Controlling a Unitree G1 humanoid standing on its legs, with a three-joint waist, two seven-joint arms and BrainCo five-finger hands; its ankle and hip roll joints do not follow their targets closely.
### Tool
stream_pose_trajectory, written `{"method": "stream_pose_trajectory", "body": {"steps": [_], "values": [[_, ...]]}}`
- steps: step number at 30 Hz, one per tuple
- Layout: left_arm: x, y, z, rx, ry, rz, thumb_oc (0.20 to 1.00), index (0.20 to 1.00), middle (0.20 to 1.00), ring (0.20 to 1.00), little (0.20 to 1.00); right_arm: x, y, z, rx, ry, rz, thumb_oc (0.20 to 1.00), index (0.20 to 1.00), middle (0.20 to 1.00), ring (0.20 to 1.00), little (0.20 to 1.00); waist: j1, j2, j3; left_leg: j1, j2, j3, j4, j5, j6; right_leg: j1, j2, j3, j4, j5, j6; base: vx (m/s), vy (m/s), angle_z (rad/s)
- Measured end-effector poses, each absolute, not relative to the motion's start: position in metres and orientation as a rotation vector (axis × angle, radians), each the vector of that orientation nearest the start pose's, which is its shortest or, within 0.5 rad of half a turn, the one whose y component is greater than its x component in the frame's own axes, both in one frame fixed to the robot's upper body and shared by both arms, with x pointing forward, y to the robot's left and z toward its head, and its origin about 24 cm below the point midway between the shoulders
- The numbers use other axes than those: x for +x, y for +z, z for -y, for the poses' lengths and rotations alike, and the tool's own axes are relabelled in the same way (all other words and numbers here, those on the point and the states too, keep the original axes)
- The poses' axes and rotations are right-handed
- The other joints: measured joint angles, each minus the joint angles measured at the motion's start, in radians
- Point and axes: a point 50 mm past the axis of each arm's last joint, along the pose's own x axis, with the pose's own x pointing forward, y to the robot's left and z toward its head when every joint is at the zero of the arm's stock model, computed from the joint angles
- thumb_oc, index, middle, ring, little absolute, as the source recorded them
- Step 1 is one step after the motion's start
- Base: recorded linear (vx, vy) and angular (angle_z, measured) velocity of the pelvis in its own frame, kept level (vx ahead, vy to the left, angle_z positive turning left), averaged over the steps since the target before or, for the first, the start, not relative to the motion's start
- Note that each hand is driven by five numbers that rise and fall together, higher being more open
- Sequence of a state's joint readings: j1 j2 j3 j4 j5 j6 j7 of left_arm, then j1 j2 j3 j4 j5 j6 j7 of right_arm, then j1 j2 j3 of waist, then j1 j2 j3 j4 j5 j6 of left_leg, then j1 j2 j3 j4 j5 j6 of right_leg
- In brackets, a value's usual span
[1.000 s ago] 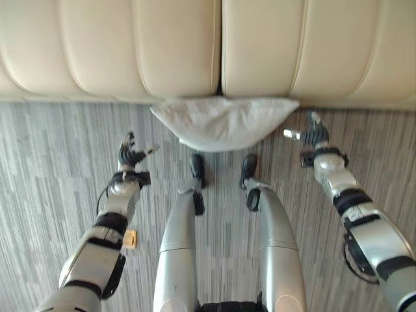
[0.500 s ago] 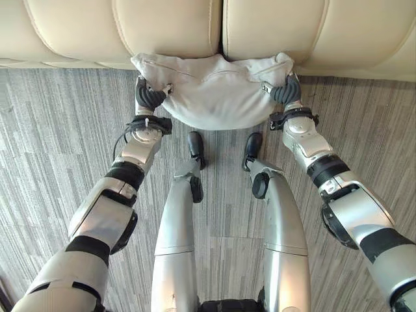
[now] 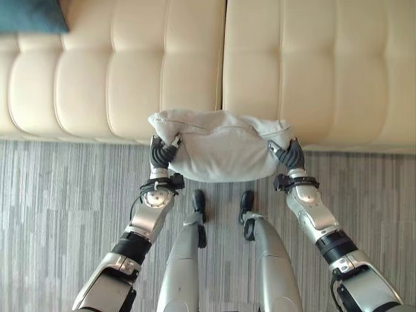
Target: Pick up all the scattered cushions and arrange them neatly on the sofa.
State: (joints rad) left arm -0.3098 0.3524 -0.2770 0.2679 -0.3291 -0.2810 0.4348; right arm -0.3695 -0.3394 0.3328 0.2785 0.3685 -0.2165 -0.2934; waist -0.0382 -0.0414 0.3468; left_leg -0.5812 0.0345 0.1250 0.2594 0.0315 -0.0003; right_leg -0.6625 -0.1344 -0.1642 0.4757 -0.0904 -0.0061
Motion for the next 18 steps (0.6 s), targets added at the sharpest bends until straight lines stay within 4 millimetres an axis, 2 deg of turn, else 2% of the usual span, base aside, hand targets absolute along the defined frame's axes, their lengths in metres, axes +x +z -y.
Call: {"method": "stream_pose_trajectory", "body": {"steps": [1,3,5,7,9,10,13,14,15,17,18], "values": [[0.280,0.060,-0.177,0.000,0.185,0.178,0.200,0.200,0.200,0.200,0.200,0.290,0.072,0.146,-0.034,0.069,0.175,0.200,0.200,0.200,0.200,0.200,0.000,0.000,0.001,0.142,0.005,0.001,-0.071,0.015,-0.002,0.142,0.019,-0.004,-0.074,0.020,-0.005,0.24,-0.086,-0.15],[0.265,0.042,-0.182,0.019,0.162,0.111,0.200,0.200,0.200,0.200,0.200,0.274,0.063,0.150,-0.077,0.110,0.151,0.200,0.200,0.200,0.200,0.200,-0.001,0.003,-0.015,0.281,0.009,0.001,-0.130,0.013,-0.005,0.279,0.031,-0.005,-0.137,0.011,0.010,0.24,-0.080,-0.12],[0.250,0.037,-0.187,0.041,0.126,0.087,0.200,0.200,0.200,0.200,0.200,0.259,0.064,0.152,-0.106,0.159,0.163,0.200,0.200,0.200,0.200,0.200,-0.007,0.001,-0.073,0.350,0.012,0.002,-0.183,0.011,-0.011,0.341,0.042,-0.006,-0.178,0.003,0.020,0.18,-0.075,-0.05],[0.244,0.039,-0.189,0.049,0.100,0.093,0.200,0.200,0.200,0.200,0.200,0.252,0.068,0.155,-0.116,0.184,0.178,0.200,0.200,0.200,0.200,0.200,-0.013,0.002,-0.085,0.410,0.014,0.002,-0.213,0.017,-0.016,0.402,0.049,-0.011,-0.207,0.005,0.021,0.15,-0.085,-0.01],[0.239,0.038,-0.190,0.053,0.084,0.089,0.200,0.200,0.200,0.200,0.200,0.249,0.069,0.159,-0.143,0.195,0.180,0.200,0.200,0.200,0.200,0.200,-0.019,0.006,-0.112,0.435,0.016,0.003,-0.224,0.017,-0.016,0.430,0.056,-0.010,-0.222,0.008,0.021,0.11,-0.090,-0.04],[0.235,0.038,-0.190,0.054,0.069,0.086,0.200,0.200,0.200,0.200,0.200,0.246,0.069,0.161,-0.177,0.213,0.180,0.200,0.200,0.200,0.200,0.200,-0.023,0.008,-0.133,0.468,0.019,0.006,-0.237,0.019,-0.018,0.464,0.061,-0.010,-0.240,0.016,0.009,0.10,-0.148,-0.05],[0.230,0.033,-0.188,0.046,0.054,0.062,0.200,0.200,0.200,0.200,0.200,0.243,0.064,0.166,-0.211,0.205,0.152,0.200,0.200,0.200,0.200,0.200,-0.031,0.015,-0.186,0.530,0.039,0.020,-0.241,0.022,-0.027,0.539,0.083,-0.008,-0.270,0.008,0.013,0.09,-0.274,-0.03],[0.231,0.032,-0.184,0.034,0.046,0.058,0.200,0.200,0.200,0.200,0.200,0.243,0.061,0.169,-0.215,0.196,0.139,0.200,0.200,0.200,0.200,0.200,-0.031,0.014,-0.201,0.524,0.054,0.010,-0.217,0.034,-0.045,0.563,0.103,-0.026,-0.290,0.002,0.009,0.11,-0.397,0.20],[0.231,0.031,-0.182,0.033,0.042,0.055,0.200,0.200,0.200,0.200,0.200,0.243,0.060,0.170,-0.220,0.193,0.131,0.200,0.200,0.200,0.200,0.200,-0.032,0.013,-0.205,0.517,0.062,-0.002,-0.207,0.036,-0.049,0.567,0.110,-0.033,-0.290,0.000,0.006,0.12,-0.275,0.33],[0.232,0.030,-0.181,0.030,0.039,0.047,0.200,0.200,0.200,0.200,0.200,0.241,0.059,0.173,-0.229,0.189,0.124,0.200,0.200,0.200,0.200,0.200,-0.036,0.005,-0.210,0.475,0.083,-0.001,-0.137,0.035,-0.068,0.566,0.123,-0.051,-0.288,-0.028,-0.038,0.11,-0.145,0.32],[0.229,0.024,-0.178,0.030,0.023,0.020,0.200,0.200,0.200,0.200,0.200,0.237,0.055,0.176,-0.227,0.179,0.105,0.200,0.200,0.200,0.200,0.200,-0.022,-0.006,-0.216,0.452,0.092,0.020,-0.083,0.036,-0.072,0.575,0.122,-0.056,-0.287,-0.032,-0.063,0.09,-0.080,0.27]]}}
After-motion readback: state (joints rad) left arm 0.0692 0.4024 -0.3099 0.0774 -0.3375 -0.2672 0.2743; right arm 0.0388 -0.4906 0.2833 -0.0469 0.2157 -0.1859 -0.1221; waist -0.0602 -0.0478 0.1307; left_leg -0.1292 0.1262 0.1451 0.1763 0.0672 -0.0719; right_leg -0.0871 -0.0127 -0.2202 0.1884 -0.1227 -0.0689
